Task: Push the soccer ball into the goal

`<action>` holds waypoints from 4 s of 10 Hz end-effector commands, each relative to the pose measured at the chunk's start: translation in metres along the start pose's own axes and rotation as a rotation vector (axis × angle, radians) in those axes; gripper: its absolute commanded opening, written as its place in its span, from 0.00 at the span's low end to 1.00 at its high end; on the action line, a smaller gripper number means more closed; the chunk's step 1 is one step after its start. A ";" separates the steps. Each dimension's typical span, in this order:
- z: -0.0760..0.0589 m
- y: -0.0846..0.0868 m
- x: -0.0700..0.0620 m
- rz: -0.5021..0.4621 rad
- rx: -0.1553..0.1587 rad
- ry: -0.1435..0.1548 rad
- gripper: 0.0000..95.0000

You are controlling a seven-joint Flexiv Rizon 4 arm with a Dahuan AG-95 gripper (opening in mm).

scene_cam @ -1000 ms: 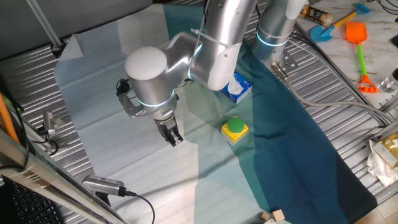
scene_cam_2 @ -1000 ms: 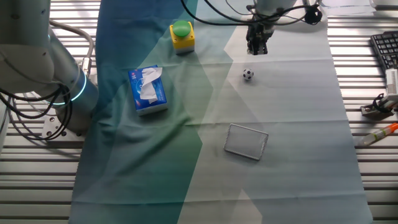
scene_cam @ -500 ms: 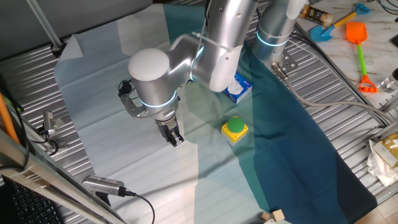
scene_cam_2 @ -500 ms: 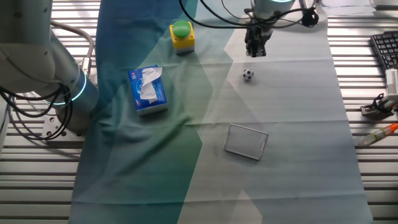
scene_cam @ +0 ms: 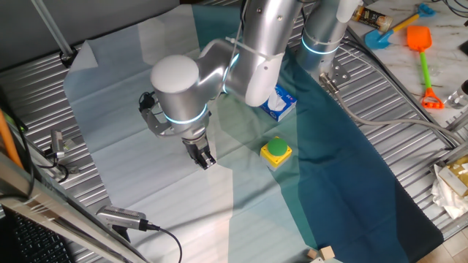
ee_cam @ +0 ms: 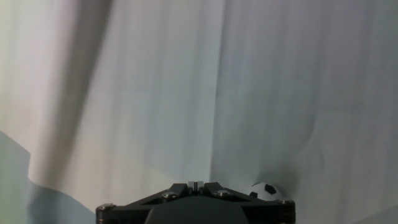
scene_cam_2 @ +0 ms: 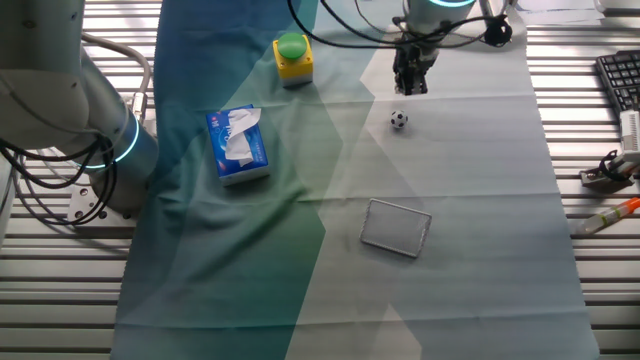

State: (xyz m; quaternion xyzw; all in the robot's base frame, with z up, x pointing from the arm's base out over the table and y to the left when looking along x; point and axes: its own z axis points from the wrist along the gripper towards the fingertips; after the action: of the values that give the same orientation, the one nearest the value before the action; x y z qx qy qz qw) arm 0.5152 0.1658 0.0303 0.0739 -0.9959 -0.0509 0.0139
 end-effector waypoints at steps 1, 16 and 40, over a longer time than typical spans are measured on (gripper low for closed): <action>0.004 -0.003 0.000 -0.002 -0.002 -0.003 0.00; -0.013 -0.068 0.034 -0.113 -0.037 -0.030 0.00; 0.002 -0.075 -0.002 -0.006 -0.041 -0.047 0.00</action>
State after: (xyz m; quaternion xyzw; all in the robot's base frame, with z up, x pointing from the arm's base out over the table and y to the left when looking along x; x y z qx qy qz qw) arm 0.5282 0.0917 0.0208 0.0780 -0.9944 -0.0707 -0.0083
